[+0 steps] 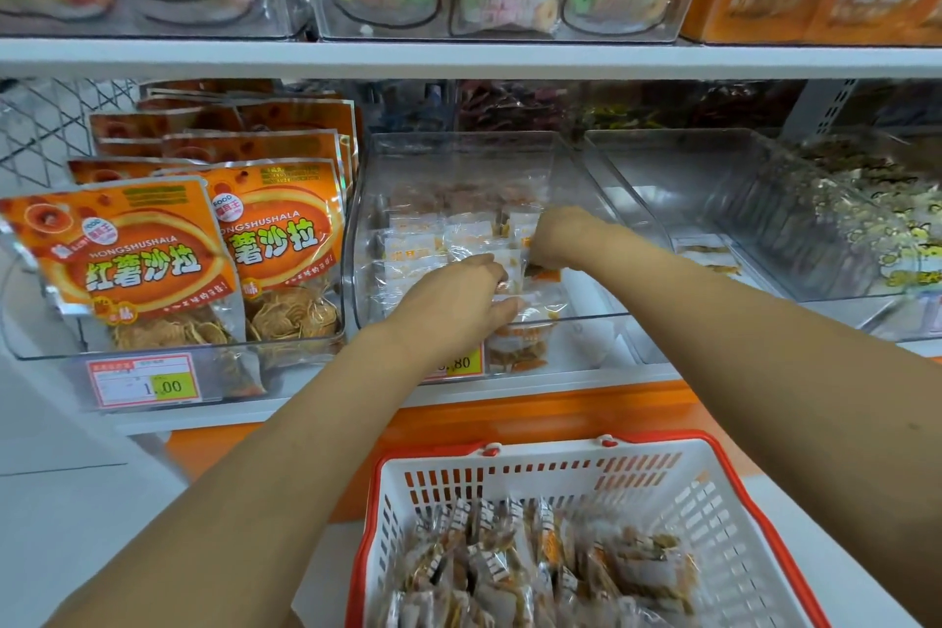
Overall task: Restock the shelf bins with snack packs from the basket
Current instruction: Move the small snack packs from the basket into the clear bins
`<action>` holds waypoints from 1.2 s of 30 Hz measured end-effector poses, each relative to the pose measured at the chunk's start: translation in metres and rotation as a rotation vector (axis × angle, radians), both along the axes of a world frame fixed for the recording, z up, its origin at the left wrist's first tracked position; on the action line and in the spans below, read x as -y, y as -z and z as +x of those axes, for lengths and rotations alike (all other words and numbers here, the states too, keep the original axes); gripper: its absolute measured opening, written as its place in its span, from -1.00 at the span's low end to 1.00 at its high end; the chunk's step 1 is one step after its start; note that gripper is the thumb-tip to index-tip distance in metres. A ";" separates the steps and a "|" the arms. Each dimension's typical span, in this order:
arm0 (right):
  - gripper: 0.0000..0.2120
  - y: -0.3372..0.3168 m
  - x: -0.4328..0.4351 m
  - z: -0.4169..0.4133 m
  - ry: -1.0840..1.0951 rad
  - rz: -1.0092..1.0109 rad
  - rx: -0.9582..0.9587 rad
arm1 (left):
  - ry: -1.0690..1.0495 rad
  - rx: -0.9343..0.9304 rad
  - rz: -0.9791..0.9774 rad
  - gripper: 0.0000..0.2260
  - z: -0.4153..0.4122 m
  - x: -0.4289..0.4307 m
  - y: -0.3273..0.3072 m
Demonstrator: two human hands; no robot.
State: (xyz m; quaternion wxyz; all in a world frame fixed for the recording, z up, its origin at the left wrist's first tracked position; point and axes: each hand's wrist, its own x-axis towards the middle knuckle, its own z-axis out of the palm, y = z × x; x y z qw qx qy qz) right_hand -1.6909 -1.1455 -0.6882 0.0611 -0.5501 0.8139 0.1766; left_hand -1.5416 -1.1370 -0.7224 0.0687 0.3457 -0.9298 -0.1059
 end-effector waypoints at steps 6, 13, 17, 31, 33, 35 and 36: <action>-0.77 -0.026 -0.026 0.000 -0.027 -0.270 0.130 | -0.022 -0.099 -0.109 -0.63 -0.001 -0.013 -0.005; -0.54 -0.010 -0.128 -0.008 -0.073 -0.658 0.310 | 0.160 -0.593 -0.219 -0.73 -0.004 -0.078 0.003; -0.58 0.048 -0.179 -0.031 0.037 -0.528 0.379 | 0.130 -0.248 -0.067 -0.68 -0.008 -0.109 0.046; -0.59 0.217 -0.324 -0.072 0.171 0.446 0.641 | 0.134 0.580 0.451 -0.70 0.027 -0.163 0.162; -0.58 0.221 -0.329 -0.072 0.172 0.387 0.683 | 0.128 0.570 0.453 -0.70 0.027 -0.163 0.162; -0.61 0.223 -0.332 -0.071 0.151 0.309 0.698 | 0.137 0.546 0.436 -0.71 0.026 -0.163 0.159; -0.63 0.222 -0.333 -0.070 0.139 0.288 0.696 | 0.144 0.534 0.428 -0.72 0.025 -0.164 0.157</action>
